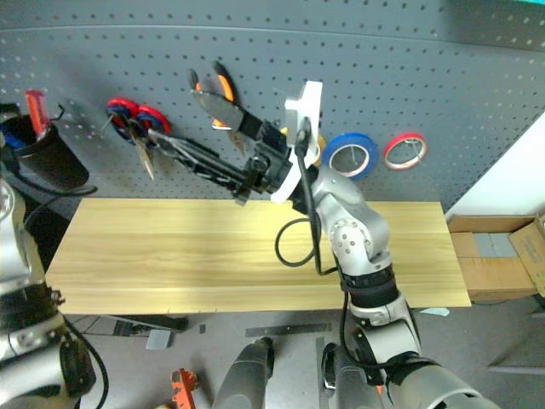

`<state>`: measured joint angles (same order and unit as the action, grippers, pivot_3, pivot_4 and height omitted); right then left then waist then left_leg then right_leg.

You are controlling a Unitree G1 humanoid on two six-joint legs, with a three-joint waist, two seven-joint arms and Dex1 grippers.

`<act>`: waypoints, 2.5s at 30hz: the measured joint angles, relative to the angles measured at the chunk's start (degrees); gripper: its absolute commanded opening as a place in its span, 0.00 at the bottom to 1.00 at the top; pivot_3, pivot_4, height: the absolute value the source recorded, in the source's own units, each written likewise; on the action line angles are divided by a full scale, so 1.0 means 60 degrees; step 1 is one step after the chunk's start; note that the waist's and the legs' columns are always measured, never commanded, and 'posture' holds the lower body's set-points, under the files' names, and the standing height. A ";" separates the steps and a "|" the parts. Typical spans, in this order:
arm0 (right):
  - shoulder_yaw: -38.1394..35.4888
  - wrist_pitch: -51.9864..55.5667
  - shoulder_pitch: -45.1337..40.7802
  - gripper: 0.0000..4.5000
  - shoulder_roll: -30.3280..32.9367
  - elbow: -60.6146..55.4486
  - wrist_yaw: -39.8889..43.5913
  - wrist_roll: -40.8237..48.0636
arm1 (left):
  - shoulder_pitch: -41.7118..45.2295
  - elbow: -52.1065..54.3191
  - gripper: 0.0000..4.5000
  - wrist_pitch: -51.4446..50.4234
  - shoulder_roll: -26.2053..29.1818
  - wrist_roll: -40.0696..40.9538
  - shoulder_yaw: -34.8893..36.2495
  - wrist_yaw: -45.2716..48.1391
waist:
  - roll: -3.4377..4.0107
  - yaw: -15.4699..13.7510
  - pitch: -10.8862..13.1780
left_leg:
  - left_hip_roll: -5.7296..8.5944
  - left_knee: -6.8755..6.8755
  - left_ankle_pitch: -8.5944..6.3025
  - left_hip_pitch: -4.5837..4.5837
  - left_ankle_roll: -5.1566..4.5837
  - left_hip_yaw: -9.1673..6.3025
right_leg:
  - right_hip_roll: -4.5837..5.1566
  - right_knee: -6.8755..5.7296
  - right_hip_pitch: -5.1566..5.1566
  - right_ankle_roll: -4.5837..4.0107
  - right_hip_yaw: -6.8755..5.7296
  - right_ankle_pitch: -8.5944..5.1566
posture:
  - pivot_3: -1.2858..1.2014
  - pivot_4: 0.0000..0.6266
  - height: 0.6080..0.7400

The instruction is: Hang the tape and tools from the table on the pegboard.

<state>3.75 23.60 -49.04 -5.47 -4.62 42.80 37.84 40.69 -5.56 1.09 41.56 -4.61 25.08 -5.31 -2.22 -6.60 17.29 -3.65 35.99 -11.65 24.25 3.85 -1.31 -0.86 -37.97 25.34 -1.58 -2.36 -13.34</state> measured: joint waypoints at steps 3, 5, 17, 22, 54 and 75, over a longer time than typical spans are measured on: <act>-0.0020 -0.0148 -0.0082 1.00 -0.0074 0.0179 -0.0076 -0.0026 | 0.1282 -0.1670 0.16 0.0921 0.0299 0.0051 -0.0220 0.0250 | -0.0002 -0.0050 -0.0001 | 0.0006 0.0001 0.0002 0.0003 0.0004 0.0006 | 0.0001 -0.0001 0.0001 0.0000 0.0001 0.0000 | 0.63 0.37 1.00; -0.0055 -0.0243 -0.0102 1.00 -0.0056 0.0244 -0.0092 -0.0043 | 0.2136 -0.2778 0.16 0.1569 0.0365 0.0094 -0.0413 0.0459 | -0.0003 -0.0072 -0.0002 | 0.0011 0.0000 0.0003 0.0003 0.0005 0.0010 | 0.0003 -0.0002 0.0002 0.0000 0.0001 0.0001 | 0.62 0.37 1.00; -0.0038 -0.0352 -0.0125 1.00 0.0007 0.0358 -0.0298 -0.0188 | 0.3402 -0.5801 0.16 0.3324 0.0374 0.0308 -0.0901 0.0720 | -0.0003 -0.0095 -0.0001 | 0.0004 0.0001 0.0007 0.0016 0.0013 0.0013 | 0.0001 -0.0026 0.0023 -0.0005 0.0001 0.0003 | 0.61 0.40 1.00; -0.0034 -0.0354 -0.0041 1.00 0.0069 0.0358 -0.0358 -0.0222 | 0.2581 -0.5820 0.16 0.3363 0.0616 0.0430 -0.0596 0.0459 | -0.0003 -0.0027 -0.0001 | 0.0002 0.0002 0.0007 0.0017 0.0014 0.0011 | 0.0002 -0.0025 0.0023 -0.0047 0.0001 0.0028 | 0.62 0.42 1.00; 0.0055 -0.0331 0.0208 1.00 0.0383 0.0348 -0.0442 -0.0469 | -0.0944 -0.2476 0.16 0.1074 -0.0337 0.1700 0.0400 -0.0472 | -0.0003 0.0105 -0.0001 | -0.0001 0.0010 0.0010 0.0013 0.0017 0.0002 | 0.0006 -0.0031 0.0016 -0.0041 0.0005 0.0024 | 0.61 0.42 1.00; 0.0087 -0.0322 0.0213 1.00 0.0514 0.0348 -0.0403 -0.0471 | -0.1357 -0.1748 0.99 0.0301 -0.0582 0.1888 0.0411 -0.0473 | -0.0004 0.0104 -0.0001 | -0.0002 0.0010 0.0010 0.0013 0.0017 0.0001 | 0.0006 -0.0029 0.0016 -0.0037 0.0003 0.0022 | 0.61 0.42 1.00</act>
<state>4.28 21.67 -47.76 -2.38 -2.53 40.39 35.01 32.54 -16.05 2.89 38.07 6.71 27.54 -8.15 -2.24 -5.97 17.28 -3.66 36.05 -11.59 24.33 3.95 -1.30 -0.82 -38.15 25.43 -1.81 -2.34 -13.20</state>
